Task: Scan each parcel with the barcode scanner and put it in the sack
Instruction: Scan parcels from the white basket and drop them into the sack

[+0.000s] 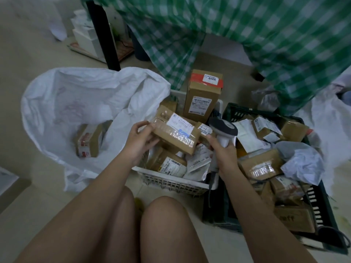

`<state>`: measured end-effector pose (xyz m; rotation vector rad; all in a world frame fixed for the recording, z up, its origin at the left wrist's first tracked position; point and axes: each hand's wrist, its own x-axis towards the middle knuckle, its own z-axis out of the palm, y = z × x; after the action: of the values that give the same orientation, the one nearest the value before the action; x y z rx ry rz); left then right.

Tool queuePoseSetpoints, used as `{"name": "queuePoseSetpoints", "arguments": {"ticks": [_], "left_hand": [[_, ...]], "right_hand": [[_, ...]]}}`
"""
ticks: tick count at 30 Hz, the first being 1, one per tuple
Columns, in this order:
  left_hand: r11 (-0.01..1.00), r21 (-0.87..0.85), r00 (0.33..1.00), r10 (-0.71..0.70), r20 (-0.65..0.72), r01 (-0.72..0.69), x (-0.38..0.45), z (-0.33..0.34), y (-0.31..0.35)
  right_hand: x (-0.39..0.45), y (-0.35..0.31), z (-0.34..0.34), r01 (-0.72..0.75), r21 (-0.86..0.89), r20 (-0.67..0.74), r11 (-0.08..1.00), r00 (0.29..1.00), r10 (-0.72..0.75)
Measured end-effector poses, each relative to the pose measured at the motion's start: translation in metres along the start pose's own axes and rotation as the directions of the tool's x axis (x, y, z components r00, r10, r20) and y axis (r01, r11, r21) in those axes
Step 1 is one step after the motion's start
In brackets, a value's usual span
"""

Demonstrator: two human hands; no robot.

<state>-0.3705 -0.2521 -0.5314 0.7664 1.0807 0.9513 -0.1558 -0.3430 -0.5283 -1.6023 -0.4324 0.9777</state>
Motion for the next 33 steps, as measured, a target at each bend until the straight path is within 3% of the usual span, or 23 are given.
{"name": "queuePoseSetpoints", "arguments": {"ticks": [3, 7, 14, 18, 25, 30, 33], "left_hand": [[0.996, -0.084, 0.998, -0.021, 0.062, 0.026, -0.008, -0.004, 0.002], [0.997, -0.059, 0.988, -0.049, 0.144, 0.058, -0.010, -0.016, 0.003], [0.959, 0.000, 0.938, -0.277, 0.206, 0.284, -0.008, -0.029, 0.000], [0.980, 0.019, 0.976, -0.197, 0.095, 0.196, -0.007, -0.023, 0.000], [0.991, 0.109, 0.988, -0.091, 0.126, 0.078, -0.012, -0.020, 0.001], [0.973, 0.232, 0.995, -0.022, 0.093, 0.000, -0.012, -0.021, 0.000], [0.959, 0.283, 0.998, -0.004, 0.064, -0.015, -0.013, -0.017, 0.001]], "right_hand": [[-0.001, -0.002, 0.021, 0.003, -0.013, 0.089, 1.000, 0.996, -0.002], [-0.003, -0.005, 0.037, 0.018, 0.039, 0.209, 0.999, 0.978, -0.026], [-0.004, -0.001, 0.038, 0.189, -0.068, 0.253, 0.980, 0.953, -0.166], [-0.007, 0.001, 0.037, 0.196, -0.045, 0.257, 0.980, 0.950, -0.178], [-0.001, 0.000, 0.035, 0.032, 0.005, 0.239, 0.999, 0.971, -0.032], [-0.003, -0.006, 0.029, 0.162, -0.061, 0.245, 0.985, 0.959, -0.143], [-0.002, -0.010, 0.033, 0.209, -0.124, 0.333, 0.970, 0.930, -0.157]]}}
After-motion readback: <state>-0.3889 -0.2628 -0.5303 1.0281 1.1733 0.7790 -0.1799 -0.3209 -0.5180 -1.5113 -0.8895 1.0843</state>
